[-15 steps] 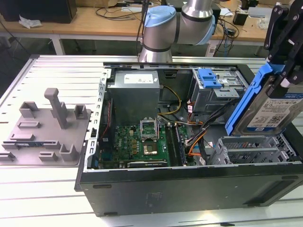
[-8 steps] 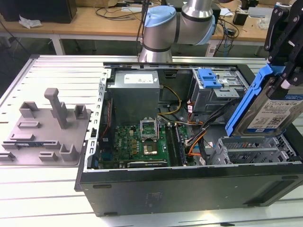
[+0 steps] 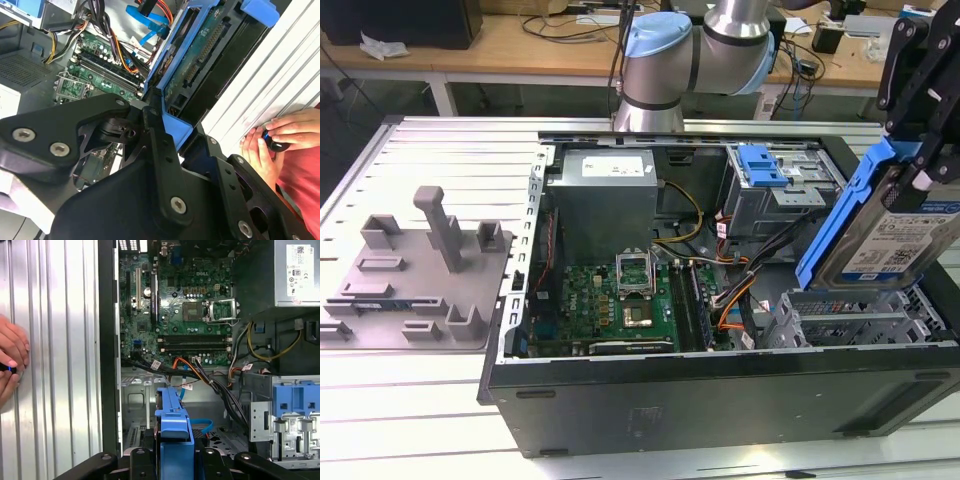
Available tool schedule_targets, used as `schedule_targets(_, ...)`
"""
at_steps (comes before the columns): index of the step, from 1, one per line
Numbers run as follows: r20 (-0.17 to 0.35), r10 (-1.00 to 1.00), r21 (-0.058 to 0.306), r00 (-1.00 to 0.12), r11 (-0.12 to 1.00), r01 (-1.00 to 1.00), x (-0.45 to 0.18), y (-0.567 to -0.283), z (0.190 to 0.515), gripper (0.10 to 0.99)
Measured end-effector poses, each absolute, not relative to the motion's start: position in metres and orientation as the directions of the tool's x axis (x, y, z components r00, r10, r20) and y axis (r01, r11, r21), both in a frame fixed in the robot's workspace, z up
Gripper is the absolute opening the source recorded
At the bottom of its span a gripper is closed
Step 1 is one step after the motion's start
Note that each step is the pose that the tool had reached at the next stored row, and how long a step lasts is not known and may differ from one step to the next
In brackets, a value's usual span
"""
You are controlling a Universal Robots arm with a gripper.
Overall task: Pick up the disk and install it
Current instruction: 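Insert the disk into the insertion slot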
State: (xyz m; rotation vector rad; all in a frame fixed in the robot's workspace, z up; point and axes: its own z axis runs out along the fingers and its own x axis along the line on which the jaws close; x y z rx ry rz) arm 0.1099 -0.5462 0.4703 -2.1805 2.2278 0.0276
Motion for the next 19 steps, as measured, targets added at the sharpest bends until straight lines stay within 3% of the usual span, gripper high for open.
schedule_targets(19,-0.029,-0.999,-0.016,-0.016,0.016,-1.0,0.106,-0.5509,0.4644,0.365)
